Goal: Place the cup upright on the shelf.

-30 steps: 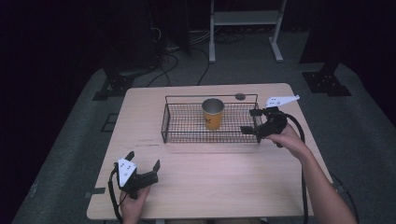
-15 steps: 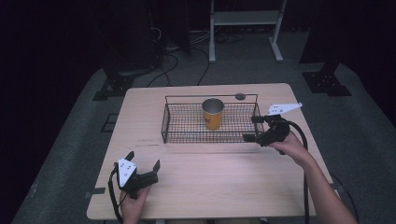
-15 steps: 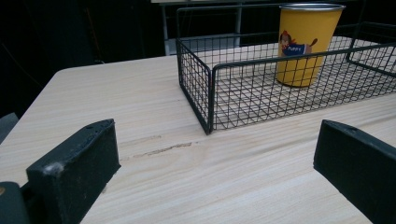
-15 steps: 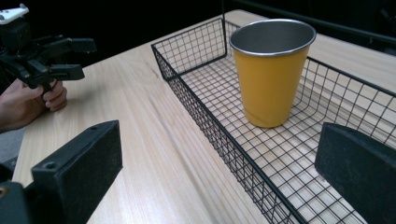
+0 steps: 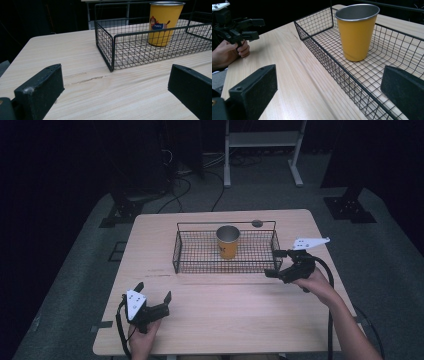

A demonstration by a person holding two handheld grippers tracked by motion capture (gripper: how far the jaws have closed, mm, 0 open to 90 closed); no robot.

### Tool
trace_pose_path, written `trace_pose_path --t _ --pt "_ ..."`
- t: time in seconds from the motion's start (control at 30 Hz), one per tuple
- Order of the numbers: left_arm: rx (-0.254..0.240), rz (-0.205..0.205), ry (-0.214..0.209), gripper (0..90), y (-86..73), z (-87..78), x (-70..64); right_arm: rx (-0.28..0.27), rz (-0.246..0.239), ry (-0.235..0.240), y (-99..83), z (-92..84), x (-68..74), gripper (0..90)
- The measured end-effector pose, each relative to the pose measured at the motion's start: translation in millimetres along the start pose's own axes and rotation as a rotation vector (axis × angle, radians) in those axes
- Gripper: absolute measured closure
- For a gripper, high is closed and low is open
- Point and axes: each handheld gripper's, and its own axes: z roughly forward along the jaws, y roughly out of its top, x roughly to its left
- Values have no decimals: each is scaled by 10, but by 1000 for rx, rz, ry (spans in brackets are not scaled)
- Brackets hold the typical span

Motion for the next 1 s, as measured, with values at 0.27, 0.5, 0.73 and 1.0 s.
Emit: trace_pose_path --t 0.27,0.5,0.73,1.0 --pt "0 0 0 0 0 1 1 -13 -3 3 -69 -29 55 4" --pt "1 1 1 0 0 -1 0 -27 1 -1 -138 -64 87 5" --pt "0 0 1 0 -1 0 0 -23 11 -9 -212 -95 101 4" --pt "-1 1 1 0 -1 0 -2 -32 10 -19 -299 -136 148 4"
